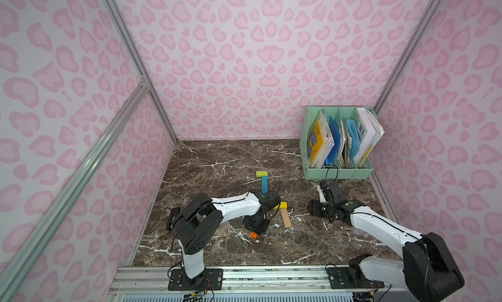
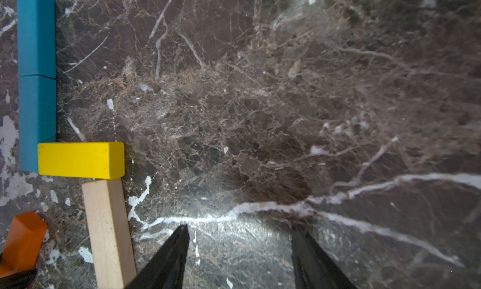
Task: Assemble a giraffe with building blocks
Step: Assemble the building block at the center of the board.
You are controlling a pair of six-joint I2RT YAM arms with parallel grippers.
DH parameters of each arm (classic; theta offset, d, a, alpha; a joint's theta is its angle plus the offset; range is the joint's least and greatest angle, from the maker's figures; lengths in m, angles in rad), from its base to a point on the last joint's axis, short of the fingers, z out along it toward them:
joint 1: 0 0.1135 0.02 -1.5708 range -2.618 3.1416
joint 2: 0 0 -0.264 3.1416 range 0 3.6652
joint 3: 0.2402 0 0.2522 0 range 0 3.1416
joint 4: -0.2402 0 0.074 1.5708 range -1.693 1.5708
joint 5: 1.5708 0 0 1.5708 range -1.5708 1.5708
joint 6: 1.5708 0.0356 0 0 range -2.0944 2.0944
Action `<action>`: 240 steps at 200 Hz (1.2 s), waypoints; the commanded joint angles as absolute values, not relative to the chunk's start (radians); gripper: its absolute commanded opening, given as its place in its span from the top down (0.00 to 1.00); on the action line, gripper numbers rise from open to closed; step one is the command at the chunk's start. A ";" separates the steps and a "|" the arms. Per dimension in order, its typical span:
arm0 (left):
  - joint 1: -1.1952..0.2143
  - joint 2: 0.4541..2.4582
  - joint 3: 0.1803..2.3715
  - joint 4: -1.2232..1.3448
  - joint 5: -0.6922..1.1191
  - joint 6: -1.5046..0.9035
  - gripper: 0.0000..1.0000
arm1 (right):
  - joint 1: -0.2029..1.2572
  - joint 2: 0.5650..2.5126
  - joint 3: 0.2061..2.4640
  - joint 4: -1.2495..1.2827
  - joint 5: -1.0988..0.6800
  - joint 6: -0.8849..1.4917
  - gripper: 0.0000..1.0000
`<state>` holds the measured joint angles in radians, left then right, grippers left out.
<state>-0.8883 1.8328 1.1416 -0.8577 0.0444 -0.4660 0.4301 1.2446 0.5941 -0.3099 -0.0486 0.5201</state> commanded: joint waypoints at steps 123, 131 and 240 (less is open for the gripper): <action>-0.818 1.942 1.270 -0.794 0.066 -0.403 0.73 | 0.416 1.254 0.574 -0.279 -0.052 0.506 0.35; -0.815 1.942 1.272 -0.792 0.064 -0.403 0.73 | 0.415 1.254 0.574 -0.279 -0.052 0.506 0.35; -0.784 1.974 1.318 -0.790 0.055 -0.384 0.74 | 0.409 1.256 0.581 -0.284 -0.056 0.499 0.35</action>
